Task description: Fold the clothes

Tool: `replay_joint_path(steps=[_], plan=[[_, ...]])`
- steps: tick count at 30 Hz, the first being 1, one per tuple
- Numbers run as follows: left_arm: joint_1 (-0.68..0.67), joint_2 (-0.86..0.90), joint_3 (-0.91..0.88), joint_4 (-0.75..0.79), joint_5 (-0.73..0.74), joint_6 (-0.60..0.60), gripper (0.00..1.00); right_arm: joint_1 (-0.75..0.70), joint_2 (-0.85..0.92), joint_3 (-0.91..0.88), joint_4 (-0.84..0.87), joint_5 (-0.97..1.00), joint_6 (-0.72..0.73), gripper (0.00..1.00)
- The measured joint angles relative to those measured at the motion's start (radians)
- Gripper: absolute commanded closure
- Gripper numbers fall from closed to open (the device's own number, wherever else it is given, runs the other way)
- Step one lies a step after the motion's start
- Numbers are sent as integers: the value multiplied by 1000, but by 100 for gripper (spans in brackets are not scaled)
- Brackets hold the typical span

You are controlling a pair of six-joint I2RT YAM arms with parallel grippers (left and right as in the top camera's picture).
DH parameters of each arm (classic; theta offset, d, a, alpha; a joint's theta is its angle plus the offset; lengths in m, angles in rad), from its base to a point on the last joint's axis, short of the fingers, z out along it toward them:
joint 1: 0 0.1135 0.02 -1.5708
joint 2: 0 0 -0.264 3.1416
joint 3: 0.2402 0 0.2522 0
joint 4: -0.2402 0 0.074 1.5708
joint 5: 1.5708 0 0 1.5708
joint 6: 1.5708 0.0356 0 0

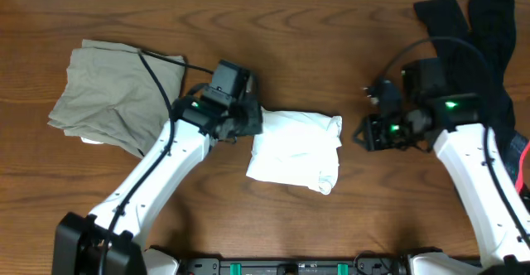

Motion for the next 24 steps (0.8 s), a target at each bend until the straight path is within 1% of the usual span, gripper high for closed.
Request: replay_joint_path(steps=[5, 8, 13, 17, 24], plan=[[20, 65, 0, 34, -11, 25, 54, 114, 56, -33, 55, -43, -16, 76], [19, 100, 0, 72, 6, 45, 53, 173, 106, -62, 117, -54, -9, 77], [19, 161, 0, 45, 59, 56, 53, 224, 189, -114, 261, -50, 35, 78], [18, 217, 0, -26, 89, 56, 53, 226, 256, -127, 272, 19, 74, 79], [-13, 286, 0, -85, 103, 56, 53, 226, 353, -129, 269, 183, 168, 78]])
